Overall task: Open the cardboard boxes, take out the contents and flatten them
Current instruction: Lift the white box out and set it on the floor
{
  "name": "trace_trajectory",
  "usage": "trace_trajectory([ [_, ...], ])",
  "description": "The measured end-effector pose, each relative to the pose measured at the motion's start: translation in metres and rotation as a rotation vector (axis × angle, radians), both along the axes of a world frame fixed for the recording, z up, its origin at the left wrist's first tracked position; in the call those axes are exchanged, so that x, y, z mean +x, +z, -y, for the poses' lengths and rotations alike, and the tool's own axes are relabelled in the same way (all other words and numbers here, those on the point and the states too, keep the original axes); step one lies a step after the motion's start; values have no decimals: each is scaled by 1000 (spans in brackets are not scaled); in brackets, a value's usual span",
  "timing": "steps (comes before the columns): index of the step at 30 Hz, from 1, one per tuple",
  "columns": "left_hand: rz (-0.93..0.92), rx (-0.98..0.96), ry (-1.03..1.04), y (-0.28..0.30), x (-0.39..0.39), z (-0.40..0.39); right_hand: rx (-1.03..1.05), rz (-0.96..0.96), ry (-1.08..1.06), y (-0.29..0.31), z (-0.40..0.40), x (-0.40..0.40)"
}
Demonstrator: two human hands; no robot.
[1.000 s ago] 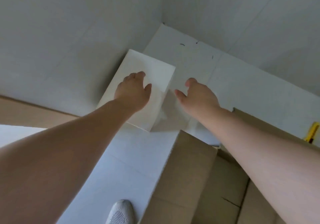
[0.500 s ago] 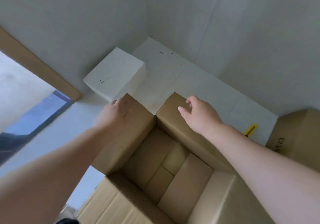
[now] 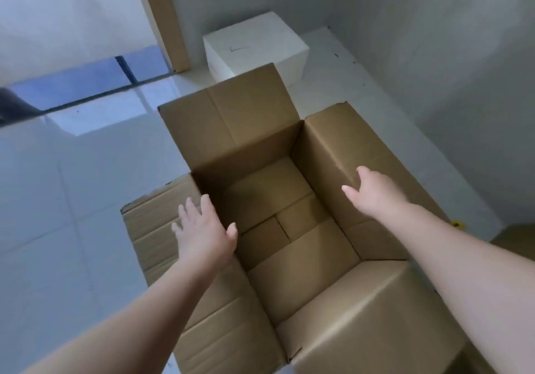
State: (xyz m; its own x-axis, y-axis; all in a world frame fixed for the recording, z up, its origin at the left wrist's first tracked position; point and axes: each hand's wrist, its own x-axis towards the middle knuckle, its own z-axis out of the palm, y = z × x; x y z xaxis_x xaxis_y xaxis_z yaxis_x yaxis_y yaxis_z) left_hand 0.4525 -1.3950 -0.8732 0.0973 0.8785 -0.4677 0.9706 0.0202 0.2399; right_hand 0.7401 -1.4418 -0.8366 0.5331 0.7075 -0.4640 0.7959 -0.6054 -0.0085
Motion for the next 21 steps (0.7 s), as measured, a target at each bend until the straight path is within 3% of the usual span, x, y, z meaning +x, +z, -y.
trace_trajectory([
  [4, 78, -83, 226, -47, -7, 33, -86, 163, 99, -64, 3, 12],
  [7, 233, -151, 414, -76, -7, 45, -25, 164, 46, -98, 8, 19],
  [10, 300, -122, 476, -85, 4, 47, 77, 204, 71, -118, 7, 23],
  [15, 231, 83, 451, -78, -18, 29, 146, 213, 198, -108, -6, 1],
  [21, 72, 279, 548, -47, -157, 16, 302, 65, 424, -86, -31, -128],
])
